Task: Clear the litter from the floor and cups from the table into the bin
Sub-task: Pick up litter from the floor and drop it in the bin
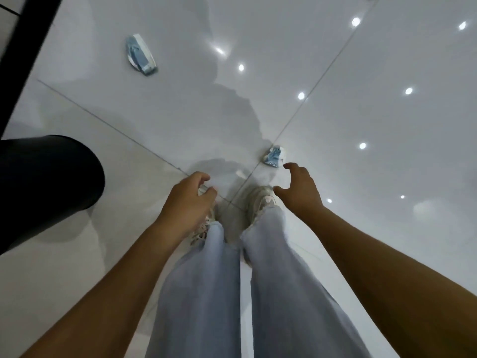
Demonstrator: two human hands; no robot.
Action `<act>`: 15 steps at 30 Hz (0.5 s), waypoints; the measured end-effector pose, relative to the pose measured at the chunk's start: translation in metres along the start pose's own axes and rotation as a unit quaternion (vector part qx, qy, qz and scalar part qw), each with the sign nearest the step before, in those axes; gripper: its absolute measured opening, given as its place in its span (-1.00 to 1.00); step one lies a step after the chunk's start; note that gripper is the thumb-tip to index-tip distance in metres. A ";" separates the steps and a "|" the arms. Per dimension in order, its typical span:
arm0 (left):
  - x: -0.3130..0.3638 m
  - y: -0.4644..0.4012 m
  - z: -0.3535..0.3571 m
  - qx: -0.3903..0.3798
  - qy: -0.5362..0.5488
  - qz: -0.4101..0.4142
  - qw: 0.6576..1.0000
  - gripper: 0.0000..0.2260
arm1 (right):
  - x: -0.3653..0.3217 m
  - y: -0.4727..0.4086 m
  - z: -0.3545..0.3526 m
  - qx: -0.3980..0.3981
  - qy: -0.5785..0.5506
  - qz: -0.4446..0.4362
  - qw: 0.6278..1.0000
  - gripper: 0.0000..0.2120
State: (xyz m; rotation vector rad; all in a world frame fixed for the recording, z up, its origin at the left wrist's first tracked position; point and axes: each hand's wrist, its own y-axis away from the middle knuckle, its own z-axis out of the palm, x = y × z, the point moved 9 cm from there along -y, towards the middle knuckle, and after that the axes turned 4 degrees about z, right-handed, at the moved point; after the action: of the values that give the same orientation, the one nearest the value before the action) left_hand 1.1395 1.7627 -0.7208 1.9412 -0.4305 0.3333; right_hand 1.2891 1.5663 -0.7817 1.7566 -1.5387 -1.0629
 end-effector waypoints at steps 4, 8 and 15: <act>-0.022 -0.042 0.010 -0.012 0.037 -0.008 0.999 -0.69 | -0.004 -0.047 0.016 0.036 0.014 -0.015 0.999 -0.32; -0.036 -0.071 0.014 -0.037 0.066 -0.004 0.997 -0.69 | -0.013 -0.084 0.034 0.056 0.036 -0.030 0.997 -0.28; -0.057 -0.099 0.012 -0.035 0.087 -0.008 0.996 -0.66 | -0.012 -0.117 0.062 0.069 0.067 -0.017 0.995 -0.46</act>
State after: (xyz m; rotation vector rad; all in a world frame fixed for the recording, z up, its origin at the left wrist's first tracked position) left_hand 1.1324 1.7963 -0.8307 1.8286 -0.3078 0.4668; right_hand 1.2985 1.6036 -0.9089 1.9121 -1.5347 -0.8535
